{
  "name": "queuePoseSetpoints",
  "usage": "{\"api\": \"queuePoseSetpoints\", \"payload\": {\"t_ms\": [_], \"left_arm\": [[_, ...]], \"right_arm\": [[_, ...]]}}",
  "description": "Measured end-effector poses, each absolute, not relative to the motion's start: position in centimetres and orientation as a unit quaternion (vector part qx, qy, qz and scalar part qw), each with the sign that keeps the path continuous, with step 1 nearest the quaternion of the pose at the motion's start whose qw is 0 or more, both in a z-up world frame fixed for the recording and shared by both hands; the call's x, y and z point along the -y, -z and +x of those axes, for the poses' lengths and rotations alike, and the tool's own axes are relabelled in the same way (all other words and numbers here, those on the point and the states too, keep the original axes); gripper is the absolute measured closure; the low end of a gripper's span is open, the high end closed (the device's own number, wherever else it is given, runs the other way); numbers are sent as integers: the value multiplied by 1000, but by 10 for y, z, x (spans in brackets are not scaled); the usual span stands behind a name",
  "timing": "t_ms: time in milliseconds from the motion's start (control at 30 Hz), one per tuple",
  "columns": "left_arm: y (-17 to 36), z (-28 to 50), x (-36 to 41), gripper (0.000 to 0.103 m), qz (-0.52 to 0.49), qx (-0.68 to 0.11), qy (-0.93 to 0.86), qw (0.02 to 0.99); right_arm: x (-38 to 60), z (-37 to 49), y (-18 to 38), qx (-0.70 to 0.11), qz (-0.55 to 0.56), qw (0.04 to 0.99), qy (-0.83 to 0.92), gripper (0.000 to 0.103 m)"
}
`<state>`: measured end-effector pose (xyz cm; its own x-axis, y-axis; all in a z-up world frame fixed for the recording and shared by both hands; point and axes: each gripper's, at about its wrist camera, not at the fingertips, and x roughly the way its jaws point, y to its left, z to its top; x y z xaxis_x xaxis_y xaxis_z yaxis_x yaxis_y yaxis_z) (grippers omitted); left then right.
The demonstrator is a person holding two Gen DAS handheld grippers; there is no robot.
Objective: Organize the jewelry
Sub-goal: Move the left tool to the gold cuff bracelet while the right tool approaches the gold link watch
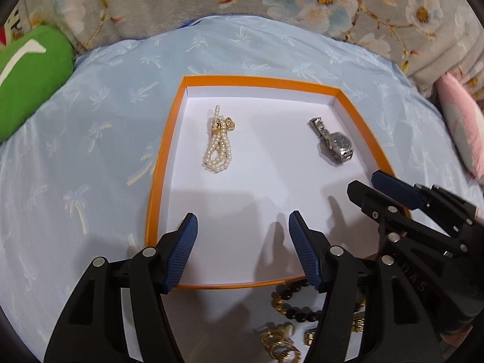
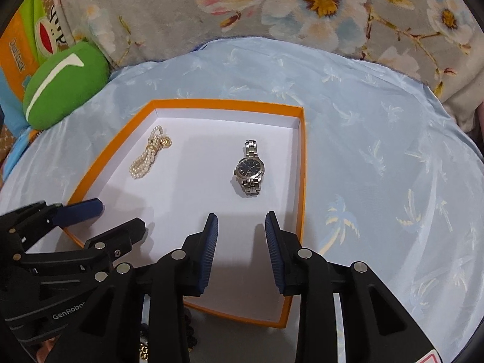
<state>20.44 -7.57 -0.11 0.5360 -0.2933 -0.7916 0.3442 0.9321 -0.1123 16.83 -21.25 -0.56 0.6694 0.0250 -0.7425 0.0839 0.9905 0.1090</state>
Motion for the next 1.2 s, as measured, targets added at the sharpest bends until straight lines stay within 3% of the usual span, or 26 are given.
{"api": "queuePoseSetpoints", "payload": {"t_ms": [133,333,500,800,867,1100,1200], "left_arm": [[-24,195,56,42,6,-421,170,891],[-49,159,9,42,2,-401,140,906],[-39,111,-22,41,8,-418,136,898],[-13,32,-25,30,9,-442,160,883],[-11,24,-20,25,16,-440,157,884],[11,22,-4,23,40,-453,135,880],[11,25,-9,23,37,-450,130,883]], "right_arm": [[218,137,-19,-380,81,921,16,63],[208,79,-13,-388,87,917,-12,63],[188,48,0,-394,76,915,-48,62],[178,65,18,-423,29,899,-108,62],[178,70,19,-424,25,898,-116,62],[166,71,25,-441,0,889,-125,60],[160,52,25,-445,4,886,-127,67]]}}
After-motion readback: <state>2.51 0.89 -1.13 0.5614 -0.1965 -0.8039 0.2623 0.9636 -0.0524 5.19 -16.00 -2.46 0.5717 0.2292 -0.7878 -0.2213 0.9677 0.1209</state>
